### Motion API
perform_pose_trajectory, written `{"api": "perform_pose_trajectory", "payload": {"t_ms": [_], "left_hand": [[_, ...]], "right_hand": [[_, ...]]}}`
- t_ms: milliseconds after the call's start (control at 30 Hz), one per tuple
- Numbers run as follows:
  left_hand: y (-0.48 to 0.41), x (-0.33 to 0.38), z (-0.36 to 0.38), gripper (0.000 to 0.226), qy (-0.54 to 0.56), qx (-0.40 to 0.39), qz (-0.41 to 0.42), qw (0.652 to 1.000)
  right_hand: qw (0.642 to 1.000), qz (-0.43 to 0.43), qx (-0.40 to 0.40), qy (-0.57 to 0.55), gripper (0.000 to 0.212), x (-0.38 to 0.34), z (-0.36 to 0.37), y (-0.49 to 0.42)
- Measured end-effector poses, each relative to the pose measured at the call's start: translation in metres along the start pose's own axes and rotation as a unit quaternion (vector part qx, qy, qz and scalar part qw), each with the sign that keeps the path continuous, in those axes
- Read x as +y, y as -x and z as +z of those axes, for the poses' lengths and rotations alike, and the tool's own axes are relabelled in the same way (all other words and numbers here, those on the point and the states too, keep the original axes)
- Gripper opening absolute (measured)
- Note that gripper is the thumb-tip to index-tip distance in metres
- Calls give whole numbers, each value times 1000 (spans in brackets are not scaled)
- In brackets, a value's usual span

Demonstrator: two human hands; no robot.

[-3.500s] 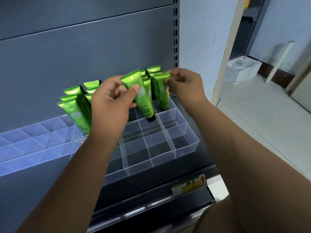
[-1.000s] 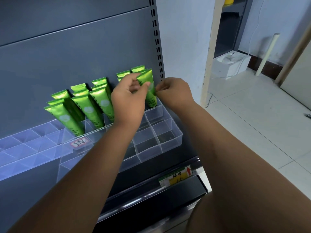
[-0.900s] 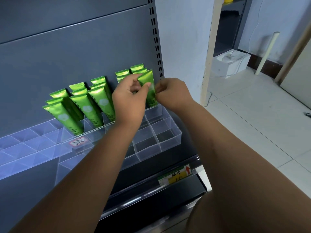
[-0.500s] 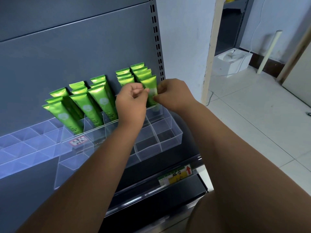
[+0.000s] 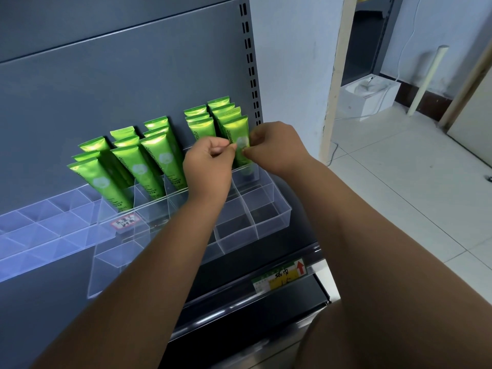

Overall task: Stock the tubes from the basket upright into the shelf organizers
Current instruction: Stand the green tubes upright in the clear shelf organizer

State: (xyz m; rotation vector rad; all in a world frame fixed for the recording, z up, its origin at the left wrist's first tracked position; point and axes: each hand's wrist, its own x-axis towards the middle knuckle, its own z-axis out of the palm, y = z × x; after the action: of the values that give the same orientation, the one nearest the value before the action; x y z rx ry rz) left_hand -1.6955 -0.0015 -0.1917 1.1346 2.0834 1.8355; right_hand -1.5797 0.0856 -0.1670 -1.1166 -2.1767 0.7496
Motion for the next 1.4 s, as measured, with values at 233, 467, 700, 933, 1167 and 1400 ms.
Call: {"api": "perform_pose_trajectory", "payload": {"t_ms": [233,467,700,933,1167,1400], "left_hand": [[2,8,-4,10,-31,22,3,999],[26,25,-32,11,-130,12,91,987],[72,36,-116,43,-369,46,110,922],[125,35,-281,78,-557,62,-28,828],[218,44,-457,77,-609,222,-153,746],[342,37,-577,82,-611,309,-278,674]], "right_hand": [[1000,9,-18,13,44,-8,-5,8],[992,21,8,121,23,-30,-17,28],[986,-56,88,130,29,-102,-6,101],[967,-249,-30,33,63,-191,68,159],[913,-380,-148,-22,70,-327,151,262],[823,-489,-278,-74,66,-434,246,409]]}}
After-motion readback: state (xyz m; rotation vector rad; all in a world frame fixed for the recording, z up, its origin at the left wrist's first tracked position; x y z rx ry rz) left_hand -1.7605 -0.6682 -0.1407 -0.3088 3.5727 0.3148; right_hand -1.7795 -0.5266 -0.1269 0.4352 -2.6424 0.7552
